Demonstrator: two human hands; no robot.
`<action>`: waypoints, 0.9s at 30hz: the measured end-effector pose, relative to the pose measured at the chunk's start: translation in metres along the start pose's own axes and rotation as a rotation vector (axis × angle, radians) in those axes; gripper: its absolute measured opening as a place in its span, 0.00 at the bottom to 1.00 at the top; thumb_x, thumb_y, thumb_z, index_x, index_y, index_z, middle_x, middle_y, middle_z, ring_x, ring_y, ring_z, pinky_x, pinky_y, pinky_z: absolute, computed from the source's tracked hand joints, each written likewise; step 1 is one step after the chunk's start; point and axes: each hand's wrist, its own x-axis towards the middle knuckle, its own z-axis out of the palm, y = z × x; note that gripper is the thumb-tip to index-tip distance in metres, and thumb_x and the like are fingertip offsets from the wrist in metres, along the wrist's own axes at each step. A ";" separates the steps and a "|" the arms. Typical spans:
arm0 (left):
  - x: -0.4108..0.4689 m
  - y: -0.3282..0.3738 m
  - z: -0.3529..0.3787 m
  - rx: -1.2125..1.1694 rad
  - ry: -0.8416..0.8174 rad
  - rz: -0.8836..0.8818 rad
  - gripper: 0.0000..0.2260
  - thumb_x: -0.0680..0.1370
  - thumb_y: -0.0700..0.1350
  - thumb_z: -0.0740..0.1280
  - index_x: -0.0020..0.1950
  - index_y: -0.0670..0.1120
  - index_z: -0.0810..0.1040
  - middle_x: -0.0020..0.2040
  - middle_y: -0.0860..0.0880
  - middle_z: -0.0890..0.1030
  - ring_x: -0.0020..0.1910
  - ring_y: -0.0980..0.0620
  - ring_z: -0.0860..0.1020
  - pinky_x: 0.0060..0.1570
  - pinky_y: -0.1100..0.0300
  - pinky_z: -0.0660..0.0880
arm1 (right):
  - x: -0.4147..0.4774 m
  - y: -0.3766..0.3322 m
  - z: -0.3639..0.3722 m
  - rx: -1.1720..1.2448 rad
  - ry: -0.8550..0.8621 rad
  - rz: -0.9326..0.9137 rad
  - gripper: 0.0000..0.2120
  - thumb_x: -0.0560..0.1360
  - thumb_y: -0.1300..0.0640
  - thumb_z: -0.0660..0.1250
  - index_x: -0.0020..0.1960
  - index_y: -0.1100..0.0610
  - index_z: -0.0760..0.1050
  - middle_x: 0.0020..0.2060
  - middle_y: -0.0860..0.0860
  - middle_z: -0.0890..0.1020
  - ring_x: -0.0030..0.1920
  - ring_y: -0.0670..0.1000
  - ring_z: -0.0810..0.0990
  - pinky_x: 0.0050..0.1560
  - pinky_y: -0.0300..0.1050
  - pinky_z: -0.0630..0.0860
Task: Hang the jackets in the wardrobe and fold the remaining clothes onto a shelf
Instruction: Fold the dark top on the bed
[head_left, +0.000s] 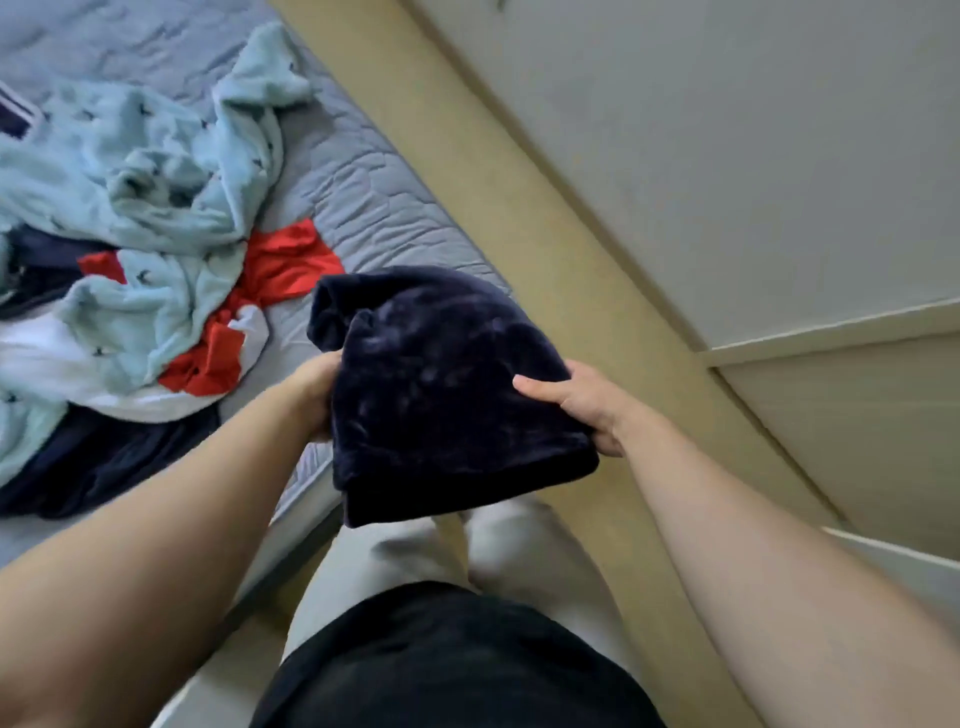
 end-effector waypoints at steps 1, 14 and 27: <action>-0.010 0.010 0.014 0.056 -0.050 0.009 0.24 0.82 0.50 0.63 0.27 0.46 0.83 0.30 0.44 0.82 0.28 0.48 0.82 0.26 0.60 0.77 | -0.025 0.005 -0.008 0.043 0.036 -0.022 0.17 0.73 0.57 0.77 0.61 0.57 0.80 0.52 0.54 0.87 0.53 0.55 0.86 0.51 0.47 0.83; -0.167 0.016 0.332 0.881 -0.585 0.066 0.21 0.68 0.47 0.77 0.58 0.40 0.82 0.47 0.39 0.85 0.42 0.40 0.84 0.46 0.49 0.82 | -0.328 0.141 -0.118 0.593 0.707 -0.192 0.19 0.67 0.48 0.82 0.55 0.48 0.81 0.45 0.47 0.88 0.45 0.49 0.88 0.47 0.48 0.82; -0.417 -0.268 0.689 1.256 -1.093 0.204 0.09 0.76 0.45 0.71 0.44 0.40 0.87 0.44 0.39 0.86 0.39 0.41 0.85 0.36 0.51 0.81 | -0.647 0.404 -0.231 1.143 1.047 -0.734 0.21 0.76 0.50 0.73 0.67 0.56 0.80 0.65 0.56 0.81 0.66 0.58 0.79 0.60 0.51 0.79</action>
